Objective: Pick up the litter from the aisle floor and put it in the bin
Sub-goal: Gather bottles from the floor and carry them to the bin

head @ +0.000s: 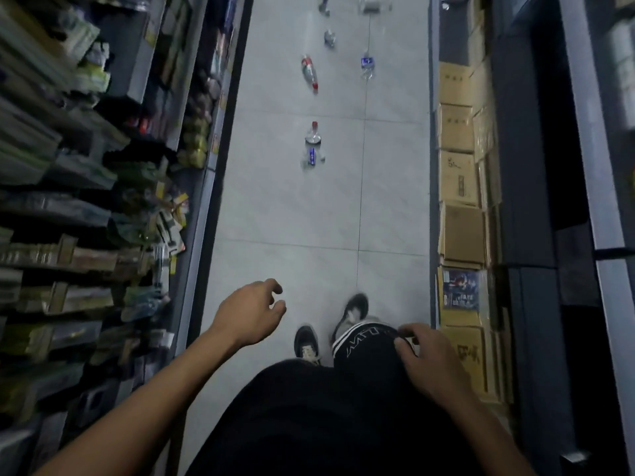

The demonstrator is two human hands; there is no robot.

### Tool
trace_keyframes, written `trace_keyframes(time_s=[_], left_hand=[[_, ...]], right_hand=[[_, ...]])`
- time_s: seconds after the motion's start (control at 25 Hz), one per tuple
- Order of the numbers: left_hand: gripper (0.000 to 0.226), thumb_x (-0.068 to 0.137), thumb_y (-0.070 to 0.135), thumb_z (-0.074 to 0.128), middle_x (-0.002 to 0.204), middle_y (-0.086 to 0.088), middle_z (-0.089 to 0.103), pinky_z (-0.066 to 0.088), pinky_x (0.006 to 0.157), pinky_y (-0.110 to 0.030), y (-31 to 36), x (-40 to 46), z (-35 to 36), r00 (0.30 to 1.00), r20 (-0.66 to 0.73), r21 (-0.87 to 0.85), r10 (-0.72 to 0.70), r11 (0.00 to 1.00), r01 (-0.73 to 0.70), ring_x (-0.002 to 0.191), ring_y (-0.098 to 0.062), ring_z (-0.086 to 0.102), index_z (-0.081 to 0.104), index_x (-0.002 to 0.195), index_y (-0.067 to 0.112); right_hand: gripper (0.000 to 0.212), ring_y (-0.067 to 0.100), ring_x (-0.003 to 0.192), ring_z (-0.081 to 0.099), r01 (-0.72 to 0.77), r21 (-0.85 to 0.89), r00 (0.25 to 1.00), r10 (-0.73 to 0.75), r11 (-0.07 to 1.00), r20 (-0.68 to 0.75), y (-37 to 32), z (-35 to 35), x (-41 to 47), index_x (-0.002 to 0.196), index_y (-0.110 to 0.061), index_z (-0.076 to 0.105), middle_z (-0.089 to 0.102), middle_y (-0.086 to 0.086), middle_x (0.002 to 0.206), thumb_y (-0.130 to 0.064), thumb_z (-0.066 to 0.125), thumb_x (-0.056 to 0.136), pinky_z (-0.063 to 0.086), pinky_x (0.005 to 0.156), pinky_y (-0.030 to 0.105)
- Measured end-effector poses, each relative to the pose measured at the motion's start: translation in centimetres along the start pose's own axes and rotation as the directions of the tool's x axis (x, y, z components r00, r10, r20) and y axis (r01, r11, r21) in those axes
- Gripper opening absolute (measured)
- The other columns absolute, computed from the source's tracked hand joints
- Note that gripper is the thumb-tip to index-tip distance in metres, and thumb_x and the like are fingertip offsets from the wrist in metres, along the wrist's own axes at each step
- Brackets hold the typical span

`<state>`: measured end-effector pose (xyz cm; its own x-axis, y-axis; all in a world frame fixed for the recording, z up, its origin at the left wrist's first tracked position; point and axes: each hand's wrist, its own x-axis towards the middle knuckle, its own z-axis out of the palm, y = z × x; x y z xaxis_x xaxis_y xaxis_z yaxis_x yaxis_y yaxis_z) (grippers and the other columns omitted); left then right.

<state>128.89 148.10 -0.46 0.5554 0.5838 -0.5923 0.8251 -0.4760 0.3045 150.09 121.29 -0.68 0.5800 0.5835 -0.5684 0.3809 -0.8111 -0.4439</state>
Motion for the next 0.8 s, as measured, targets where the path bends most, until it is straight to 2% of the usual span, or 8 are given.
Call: trace_keyframes(time_s=[0.16,0.28,0.4,0.56,0.8], left_hand=[[0.04,0.094,0.046,0.046,0.113,0.009,0.071,0.055,0.08,-0.036,3.5,9.4,-5.7,1.0,-0.019,0.025,0.014,1.0,-0.014,0.099,-0.017,0.065,0.059,0.127,0.029],[0.041,0.094,0.046,0.047,0.113,0.009,0.071,0.054,0.079,-0.034,6.3,14.8,-9.0,1.0,-0.018,0.034,-0.008,0.999,0.009,0.098,-0.016,0.066,0.059,0.128,0.028],[0.041,0.094,0.047,0.047,0.113,0.007,0.071,0.054,0.081,-0.035,8.3,18.1,-11.2,0.999,0.014,-0.001,-0.042,0.999,0.042,0.098,-0.016,0.066,0.059,0.129,0.028],[0.039,0.094,0.051,0.048,0.112,0.007,0.072,0.055,0.084,-0.037,8.9,22.3,-14.0,0.996,0.004,-0.046,-0.089,0.995,0.089,0.099,-0.018,0.067,0.06,0.125,0.03],[0.04,0.093,0.046,0.049,0.11,0.009,0.071,0.055,0.085,-0.036,6.7,30.8,-19.9,0.978,0.037,-0.127,-0.205,0.97,0.209,0.099,-0.016,0.066,0.061,0.128,0.029]], right_hand=[[0.028,0.011,0.112,0.055,-0.027,0.036,1.0,0.027,0.999,-0.007,-1.1,-4.4,8.1,0.125,-0.024,0.064,0.063,-0.009,0.119,-0.032,0.06,0.099,0.051,0.096,0.038],[0.029,0.012,0.115,0.055,-0.012,0.046,1.0,0.012,0.999,0.013,-2.6,-9.1,15.4,0.126,-0.024,0.064,0.061,-0.011,0.12,-0.033,0.058,0.1,0.05,0.098,0.038],[0.029,0.012,0.116,0.055,0.062,0.032,0.998,-0.063,0.998,0.012,-5.1,-13.9,21.9,0.125,-0.024,0.064,0.061,-0.011,0.119,-0.036,0.057,0.1,0.049,0.098,0.038],[0.032,0.017,0.114,0.057,0.129,-0.016,0.991,-0.128,0.992,0.032,-9.6,-19.2,31.3,0.125,-0.021,0.065,0.064,-0.005,0.121,-0.038,0.055,0.1,0.051,0.097,0.045],[0.035,0.014,0.115,0.055,0.193,-0.085,0.979,-0.185,0.978,0.09,-17.9,-23.4,42.7,0.13,-0.022,0.062,0.062,-0.007,0.124,-0.04,0.05,0.102,0.05,0.097,0.041]])
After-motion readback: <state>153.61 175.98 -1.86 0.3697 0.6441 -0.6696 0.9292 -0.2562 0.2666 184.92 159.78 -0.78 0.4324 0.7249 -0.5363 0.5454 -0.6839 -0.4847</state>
